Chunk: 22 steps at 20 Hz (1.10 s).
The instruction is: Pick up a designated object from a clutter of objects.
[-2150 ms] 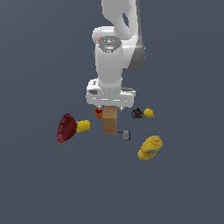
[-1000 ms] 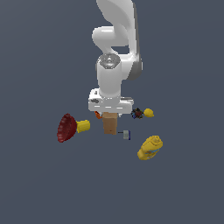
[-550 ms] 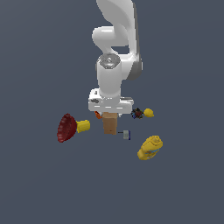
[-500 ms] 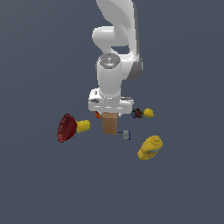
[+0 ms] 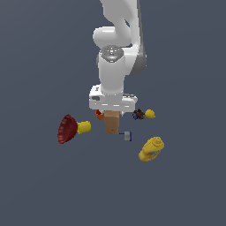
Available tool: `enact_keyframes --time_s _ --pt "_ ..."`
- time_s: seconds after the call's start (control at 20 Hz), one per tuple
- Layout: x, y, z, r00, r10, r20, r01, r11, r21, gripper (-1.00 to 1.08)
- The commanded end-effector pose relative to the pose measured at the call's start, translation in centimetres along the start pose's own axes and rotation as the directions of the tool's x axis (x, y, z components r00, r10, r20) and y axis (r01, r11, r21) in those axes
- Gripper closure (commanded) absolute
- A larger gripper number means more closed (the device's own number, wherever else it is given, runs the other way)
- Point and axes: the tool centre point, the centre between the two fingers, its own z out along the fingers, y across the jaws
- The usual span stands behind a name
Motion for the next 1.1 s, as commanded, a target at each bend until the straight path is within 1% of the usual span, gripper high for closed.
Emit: enact_keyframes --time_s 0.0,0.25,1.05 --pt "0.6 -0.3 -1.8 1.000 0.000 -0.009 0.000 1.000 0.001 1.08" --pt "1.5 -0.9 -5.7 1.000 0.000 -0.009 0.000 1.000 0.001 1.08" --pt "5.3 -3.6 -20.6 1.000 0.000 -0.009 0.000 1.000 0.001 1.08"
